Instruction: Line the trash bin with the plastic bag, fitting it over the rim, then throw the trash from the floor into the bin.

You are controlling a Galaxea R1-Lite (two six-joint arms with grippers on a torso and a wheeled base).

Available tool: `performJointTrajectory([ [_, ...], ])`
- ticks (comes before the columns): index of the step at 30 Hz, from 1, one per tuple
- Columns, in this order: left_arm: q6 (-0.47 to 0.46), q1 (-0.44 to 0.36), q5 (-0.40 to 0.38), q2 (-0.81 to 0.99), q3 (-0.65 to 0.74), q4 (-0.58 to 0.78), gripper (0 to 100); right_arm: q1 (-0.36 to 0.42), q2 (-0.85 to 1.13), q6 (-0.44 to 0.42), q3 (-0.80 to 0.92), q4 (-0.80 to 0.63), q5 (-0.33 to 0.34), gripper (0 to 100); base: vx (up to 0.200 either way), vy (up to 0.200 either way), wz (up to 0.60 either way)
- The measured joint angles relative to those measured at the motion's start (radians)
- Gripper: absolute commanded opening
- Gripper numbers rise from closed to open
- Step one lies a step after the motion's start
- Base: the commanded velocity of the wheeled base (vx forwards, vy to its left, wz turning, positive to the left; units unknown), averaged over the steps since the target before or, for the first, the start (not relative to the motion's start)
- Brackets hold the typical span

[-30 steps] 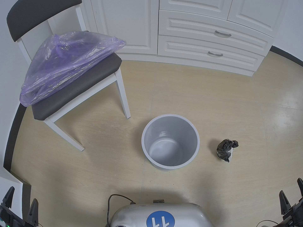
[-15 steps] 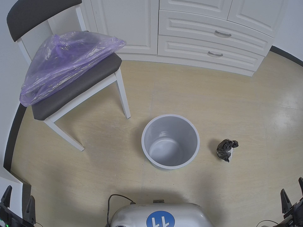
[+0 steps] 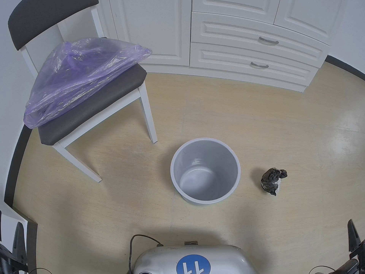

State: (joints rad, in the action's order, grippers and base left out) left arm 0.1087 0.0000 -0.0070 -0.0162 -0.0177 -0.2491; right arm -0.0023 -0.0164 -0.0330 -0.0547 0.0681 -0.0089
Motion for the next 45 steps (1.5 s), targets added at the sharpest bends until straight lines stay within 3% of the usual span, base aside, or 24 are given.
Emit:
performJointTrajectory([
  [4, 0.041, 0.0, 0.003, 0.0, 0.0, -0.036, 100, 0.001, 0.0, -0.02, -0.052, -0.01, -0.01, 100, 0.0, 0.0, 0.0],
  [14, -0.104, -0.008, -0.044, -0.017, -0.08, 0.135, 100, 0.002, -0.133, -0.074, -0.148, -0.001, -0.01, 100, 0.0, 0.0, 0.0],
  [22, -0.17, -0.017, -0.054, -0.223, -0.26, 0.187, 100, 0.003, -0.385, -0.088, -0.258, 0.14, -0.009, 100, 0.0, 0.0, 0.0],
  [29, -0.259, -0.014, 0.013, -0.445, -0.397, 0.173, 100, 0.02, -0.671, -0.05, -0.338, 0.438, -0.014, 100, 0.0, 0.0, 0.0],
  [35, -0.346, -0.011, 0.092, -0.614, -0.516, 0.166, 100, 0.069, -0.858, -0.068, -0.365, 0.698, -0.049, 100, 0.0, 0.0, 0.0],
  [39, -0.412, -0.01, 0.136, -0.714, -0.586, 0.164, 100, 0.122, -0.914, -0.039, -0.347, 0.719, -0.061, 100, 0.0, 0.0, 0.0],
  [45, -0.455, 0.002, 0.182, -0.833, -0.652, 0.164, 100, 0.163, -0.907, 0.0, -0.316, 0.625, 0.02, 100, 0.0, 0.0, 0.0],
])
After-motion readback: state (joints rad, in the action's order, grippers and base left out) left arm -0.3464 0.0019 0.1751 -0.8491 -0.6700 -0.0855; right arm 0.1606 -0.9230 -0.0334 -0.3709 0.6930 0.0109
